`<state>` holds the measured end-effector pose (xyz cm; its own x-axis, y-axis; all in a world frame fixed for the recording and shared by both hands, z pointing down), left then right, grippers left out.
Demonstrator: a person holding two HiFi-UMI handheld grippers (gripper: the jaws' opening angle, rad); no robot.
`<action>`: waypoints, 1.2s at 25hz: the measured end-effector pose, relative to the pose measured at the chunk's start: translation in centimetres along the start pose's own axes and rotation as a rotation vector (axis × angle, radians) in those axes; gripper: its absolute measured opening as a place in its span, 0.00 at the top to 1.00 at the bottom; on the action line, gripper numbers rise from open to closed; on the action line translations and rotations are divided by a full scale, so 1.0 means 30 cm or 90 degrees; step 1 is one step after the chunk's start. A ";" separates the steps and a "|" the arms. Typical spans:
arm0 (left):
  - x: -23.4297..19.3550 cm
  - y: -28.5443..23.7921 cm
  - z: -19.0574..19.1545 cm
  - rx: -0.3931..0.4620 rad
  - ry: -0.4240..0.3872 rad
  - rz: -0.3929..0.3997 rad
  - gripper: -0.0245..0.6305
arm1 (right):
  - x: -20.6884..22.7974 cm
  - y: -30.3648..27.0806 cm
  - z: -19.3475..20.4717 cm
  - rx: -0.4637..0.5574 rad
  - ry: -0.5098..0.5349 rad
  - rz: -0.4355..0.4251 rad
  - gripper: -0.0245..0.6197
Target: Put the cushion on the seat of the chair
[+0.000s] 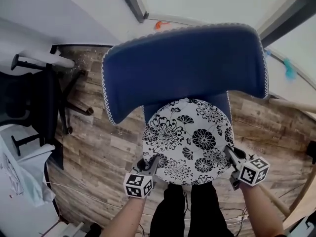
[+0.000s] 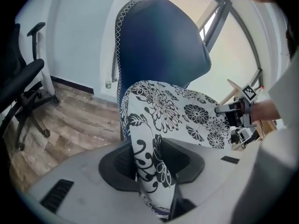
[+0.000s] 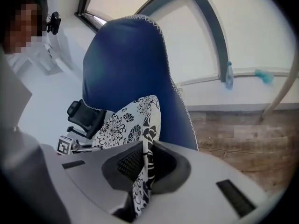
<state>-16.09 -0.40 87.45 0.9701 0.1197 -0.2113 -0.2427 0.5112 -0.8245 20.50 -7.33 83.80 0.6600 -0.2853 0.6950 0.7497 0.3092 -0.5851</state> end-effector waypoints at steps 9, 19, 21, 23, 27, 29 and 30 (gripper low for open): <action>-0.110 0.052 -0.056 0.048 -0.022 -0.031 0.62 | 0.040 -0.010 0.006 -0.012 0.019 0.057 0.90; -0.116 0.177 -0.192 0.151 0.005 -0.042 0.62 | 0.007 0.038 -0.041 -0.028 0.117 0.198 0.64; -0.094 0.216 -0.237 0.173 0.008 -0.030 0.62 | -0.031 0.074 -0.062 0.000 0.142 0.208 0.64; -0.064 0.263 -0.275 0.186 -0.002 -0.019 0.62 | -0.093 0.103 -0.076 0.029 0.153 0.169 0.64; -0.011 0.379 -0.352 0.212 -0.008 -0.001 0.69 | -0.266 0.166 -0.127 0.096 0.186 0.080 0.65; 0.007 0.444 -0.390 0.229 -0.002 0.010 0.81 | -0.353 0.211 -0.173 0.150 0.199 0.059 0.65; 0.019 0.480 -0.406 0.237 -0.002 0.014 0.88 | -0.394 0.237 -0.194 0.178 0.202 0.052 0.65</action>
<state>-19.15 -3.33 69.05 0.9649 0.1369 -0.2241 -0.2440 0.7829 -0.5724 18.31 -7.04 68.98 0.7317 -0.5009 0.4622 0.6811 0.5637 -0.4673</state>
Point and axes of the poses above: the fingertips, and each gripper's own axes: y backward along the fingers, x to its right, z out of its underside, the point moved 7 cm from there along y, backward along the fingers, and after that the axes turned 11 degrees about -z, right-handed, at the moved point
